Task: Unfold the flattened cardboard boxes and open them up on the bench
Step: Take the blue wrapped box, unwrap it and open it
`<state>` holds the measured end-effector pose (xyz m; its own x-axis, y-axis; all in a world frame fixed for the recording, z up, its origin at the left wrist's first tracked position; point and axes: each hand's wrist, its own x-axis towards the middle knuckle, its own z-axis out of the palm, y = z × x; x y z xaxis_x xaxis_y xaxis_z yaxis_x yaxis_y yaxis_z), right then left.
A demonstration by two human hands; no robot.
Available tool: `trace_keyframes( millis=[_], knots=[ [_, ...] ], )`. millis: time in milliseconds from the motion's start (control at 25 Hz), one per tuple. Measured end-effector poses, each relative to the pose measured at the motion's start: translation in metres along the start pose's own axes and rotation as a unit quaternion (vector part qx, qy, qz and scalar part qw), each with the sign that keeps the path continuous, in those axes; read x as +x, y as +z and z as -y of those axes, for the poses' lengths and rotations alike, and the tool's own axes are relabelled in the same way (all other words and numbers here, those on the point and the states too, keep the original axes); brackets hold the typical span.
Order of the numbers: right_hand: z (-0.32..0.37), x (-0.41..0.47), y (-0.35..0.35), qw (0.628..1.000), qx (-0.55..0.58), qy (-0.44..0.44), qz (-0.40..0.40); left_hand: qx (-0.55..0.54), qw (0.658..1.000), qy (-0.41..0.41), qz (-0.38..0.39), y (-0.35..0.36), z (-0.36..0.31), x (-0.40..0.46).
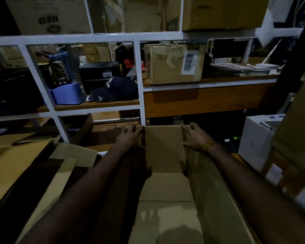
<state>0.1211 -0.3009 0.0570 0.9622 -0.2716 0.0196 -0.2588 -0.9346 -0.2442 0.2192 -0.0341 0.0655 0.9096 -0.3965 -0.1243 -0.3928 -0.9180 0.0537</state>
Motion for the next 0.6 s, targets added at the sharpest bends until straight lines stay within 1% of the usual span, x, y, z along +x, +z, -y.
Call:
trace_keyframes(
  millis=[80, 200, 360, 600],
  knots=[
    [0.0, -0.008, -0.002, 1.0, 0.008, 0.011, 0.018, -0.024, 1.0, 0.013, 0.011, -0.003, 0.004, -0.001],
    [-0.002, -0.03, -0.002, 0.999, -0.004, 0.024, 0.047, -0.049, 0.998, 0.034, 0.003, -0.005, 0.01, -0.008],
    [0.004, -0.068, -0.001, 0.998, -0.035, 0.033, 0.042, -0.009, 0.998, 0.054, 0.014, 0.007, 0.016, -0.022],
    [0.007, -0.134, -0.003, 0.997, -0.042, 0.045, 0.056, -0.014, 0.998, 0.06, 0.011, 0.008, 0.017, -0.071]
  ],
)
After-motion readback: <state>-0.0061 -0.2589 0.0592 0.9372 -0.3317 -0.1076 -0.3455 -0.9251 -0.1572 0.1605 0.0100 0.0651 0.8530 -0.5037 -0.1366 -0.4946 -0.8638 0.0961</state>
